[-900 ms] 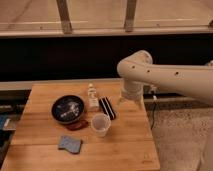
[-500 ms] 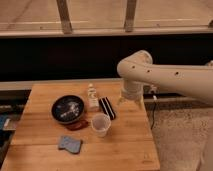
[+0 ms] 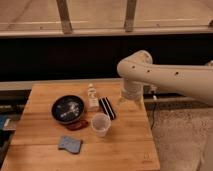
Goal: Pick up the ceramic cup
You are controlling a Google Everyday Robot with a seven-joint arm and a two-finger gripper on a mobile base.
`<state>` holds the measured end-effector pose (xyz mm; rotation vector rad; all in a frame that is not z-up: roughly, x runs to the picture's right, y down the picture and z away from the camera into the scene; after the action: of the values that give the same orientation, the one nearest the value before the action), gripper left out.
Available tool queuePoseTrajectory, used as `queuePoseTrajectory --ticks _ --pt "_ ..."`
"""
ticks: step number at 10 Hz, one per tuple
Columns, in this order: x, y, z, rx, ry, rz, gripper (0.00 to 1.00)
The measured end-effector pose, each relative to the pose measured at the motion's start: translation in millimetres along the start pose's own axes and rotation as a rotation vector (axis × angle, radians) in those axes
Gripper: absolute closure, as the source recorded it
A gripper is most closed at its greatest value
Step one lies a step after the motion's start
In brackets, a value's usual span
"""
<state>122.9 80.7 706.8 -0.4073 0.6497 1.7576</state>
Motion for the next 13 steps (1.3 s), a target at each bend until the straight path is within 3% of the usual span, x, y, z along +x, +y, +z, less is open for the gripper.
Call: queuePoseTrajectory --ticks 11,13 --pt "-0.2 0.2 -0.3 0.001 0.0 0.0 0.35" --pt "1.8 3.8 -3.4 0.016 0.003 -0.019 0.35"
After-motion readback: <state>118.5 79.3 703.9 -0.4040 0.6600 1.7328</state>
